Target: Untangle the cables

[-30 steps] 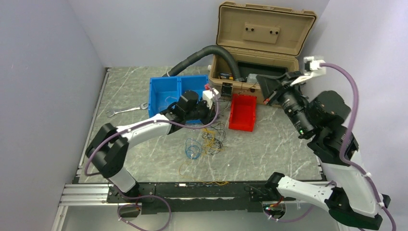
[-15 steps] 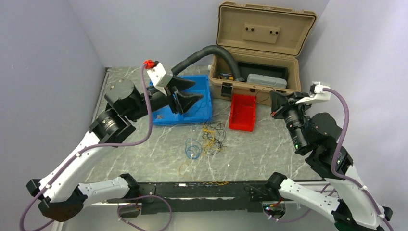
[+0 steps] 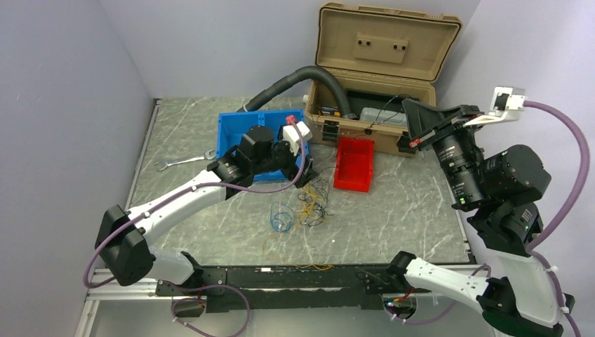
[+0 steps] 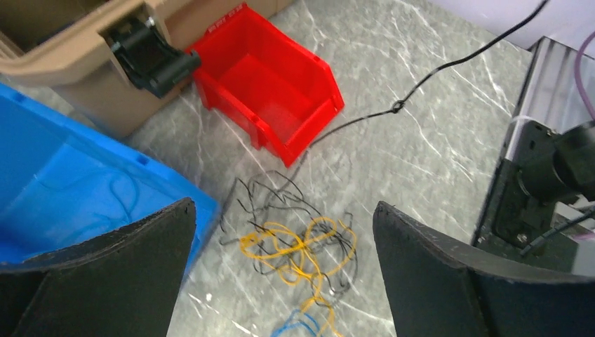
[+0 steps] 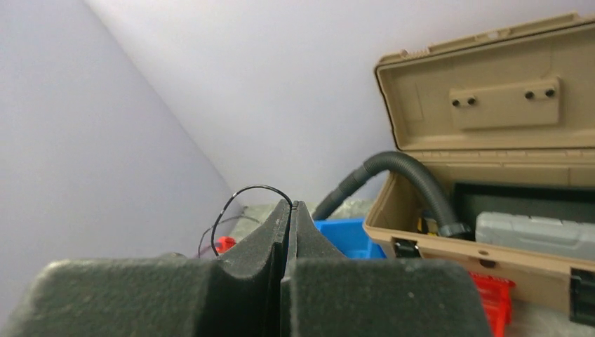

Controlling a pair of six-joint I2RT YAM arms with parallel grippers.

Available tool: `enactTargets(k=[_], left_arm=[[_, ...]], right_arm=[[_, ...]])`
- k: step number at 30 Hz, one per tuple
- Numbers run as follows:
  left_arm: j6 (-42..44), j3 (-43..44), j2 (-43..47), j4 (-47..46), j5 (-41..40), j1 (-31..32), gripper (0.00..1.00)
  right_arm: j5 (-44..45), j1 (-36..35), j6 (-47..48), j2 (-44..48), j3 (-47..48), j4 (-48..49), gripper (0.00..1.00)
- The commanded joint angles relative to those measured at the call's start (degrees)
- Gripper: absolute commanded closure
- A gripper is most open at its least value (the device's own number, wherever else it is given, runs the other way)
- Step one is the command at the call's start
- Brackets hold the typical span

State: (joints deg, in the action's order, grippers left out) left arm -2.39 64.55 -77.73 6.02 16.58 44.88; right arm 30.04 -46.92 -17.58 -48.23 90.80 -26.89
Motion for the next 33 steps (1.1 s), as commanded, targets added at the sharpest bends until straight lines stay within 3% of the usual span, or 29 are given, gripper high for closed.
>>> enactTargets(k=[1,14,23,25,27,30,31,33], left_arm=[[4.61,1.12,-2.5,-11.35,0.31,0.29,0.01],[2.83,0.37,-15.09,-22.52,11.03,0.76,0.04],[0.28,1.34,-21.14,-23.25,9.87,0.86,0.16],[-0.53,0.82,-22.08,-24.4,9.2,0.89,0.3],[-1.21,0.27,-21.75,-24.8,8.92,0.9,0.56],[-1.03,-3.1,-17.47,-27.33,7.4,1.14,0.84],[-0.41,-3.05,-15.76,-26.01,6.55,1.18,1.0],[0.7,-1.0,-12.64,-20.4,5.24,1.26,1.0]], right_arm=[[-4.34,-0.01,0.18,-2.78,5.01,1.51,1.0],[-5.24,-0.04,1.89,-5.7,10.4,2.37,1.0],[-4.46,-0.02,2.44,-5.95,10.49,2.34,1.0],[-3.69,-0.04,2.76,-5.86,10.46,2.37,1.0],[-2.91,-0.03,3.26,-5.48,10.13,2.45,1.0],[-1.35,-0.02,3.68,-4.37,8.12,2.39,1.0],[-0.63,-0.02,3.74,-3.89,7.14,2.27,1.0],[0.78,-0.05,3.64,-2.67,4.54,2.05,1.0]])
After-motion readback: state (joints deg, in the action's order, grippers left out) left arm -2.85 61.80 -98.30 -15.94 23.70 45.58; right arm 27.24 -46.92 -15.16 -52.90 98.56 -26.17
